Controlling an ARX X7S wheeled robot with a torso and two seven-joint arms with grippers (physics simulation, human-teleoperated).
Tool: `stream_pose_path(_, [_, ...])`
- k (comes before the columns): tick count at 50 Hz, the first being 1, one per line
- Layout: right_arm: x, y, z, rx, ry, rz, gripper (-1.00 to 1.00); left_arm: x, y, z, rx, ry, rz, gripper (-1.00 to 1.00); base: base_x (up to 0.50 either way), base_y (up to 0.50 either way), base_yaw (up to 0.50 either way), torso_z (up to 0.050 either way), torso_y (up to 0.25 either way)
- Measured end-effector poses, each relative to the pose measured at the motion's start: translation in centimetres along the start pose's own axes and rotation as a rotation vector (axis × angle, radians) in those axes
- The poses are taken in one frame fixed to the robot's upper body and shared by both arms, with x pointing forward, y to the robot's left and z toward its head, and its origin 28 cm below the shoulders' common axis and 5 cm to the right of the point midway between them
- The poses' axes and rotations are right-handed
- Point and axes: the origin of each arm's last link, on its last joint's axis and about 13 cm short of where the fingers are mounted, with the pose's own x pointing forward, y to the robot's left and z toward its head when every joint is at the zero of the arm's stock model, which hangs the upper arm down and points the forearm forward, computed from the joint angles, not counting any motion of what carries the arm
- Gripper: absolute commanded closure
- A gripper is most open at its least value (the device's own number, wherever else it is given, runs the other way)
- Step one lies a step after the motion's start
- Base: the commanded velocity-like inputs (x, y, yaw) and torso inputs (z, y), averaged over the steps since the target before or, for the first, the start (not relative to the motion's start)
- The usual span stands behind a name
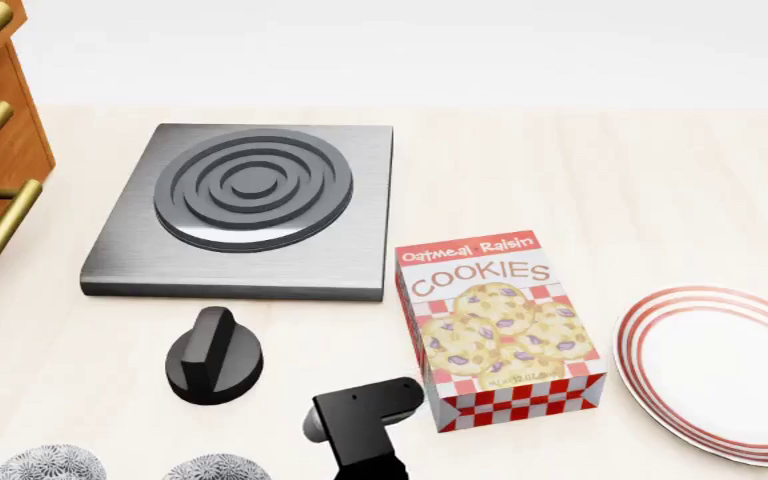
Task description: Pick the akita bowl from table center and place it on the plate.
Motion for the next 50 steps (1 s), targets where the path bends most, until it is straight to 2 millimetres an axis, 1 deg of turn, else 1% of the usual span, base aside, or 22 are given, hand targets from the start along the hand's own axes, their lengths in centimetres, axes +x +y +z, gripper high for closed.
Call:
stream_pose_path(2, [0.0,0.0,0.0,-0.001,0.0,0.002,-1.0,0.0,0.0,0.0,0.0,0.0,0.0,-1.0,0.0,0.0,0.0,0.0,0.0])
stream_pose_path(3, [0.0,0.0,0.0,-0.001,0.0,0.002,1.0,0.0,0.0,0.0,0.0,0.0,-0.001,-1.0,0.0,0.0,0.0,0.0,0.0])
stream_pose_path(8, [0.0,0.4,0.1,0.005,-0.007,0.038,1.0,0.0,0.0,0.0,0.0,0.001,-0.001,-1.0,0.0,0.0,0.0,0.0,0.0])
stream_pose_path(19, [-0.3,0.2,0.1,-0.004,-0.019,0.008,1.0,-0.1,-0.1,0.1,-0.001,-0.001,-0.008,-1.0,0.0,0.0,0.0,0.0,0.0])
stream_pose_path(24, [-0.8,0.1,0.3,-0.008,-0.047,-0.013,1.0,-0.2,-0.2,0.1,-0.002,-0.002,-0.012,-1.0,0.0,0.0,0.0,0.0,0.0])
stream_pose_path(29, [-1.7,0.2,0.8,-0.023,-0.105,-0.048,1.0,-0.2,-0.3,0.2,-0.003,-0.004,-0.015,-1.0,0.0,0.0,0.0,0.0,0.0])
stream_pose_path(33, [-2.9,0.4,1.5,-0.071,-0.168,-0.095,1.0,-0.2,-0.3,0.2,-0.004,-0.005,-0.017,-1.0,0.0,0.0,0.0,0.0,0.0])
stream_pose_path(38, [-4.8,0.8,2.4,-0.172,-0.258,-0.178,1.0,-0.3,-0.3,0.3,-0.005,-0.007,-0.02,-1.0,0.0,0.0,0.0,0.0,0.0])
stream_pose_path(50, [-10.3,1.8,4.4,-0.39,-0.5,-0.387,1.0,-0.3,-0.4,0.5,-0.008,-0.009,-0.027,-1.0,0.0,0.0,0.0,0.0,0.0])
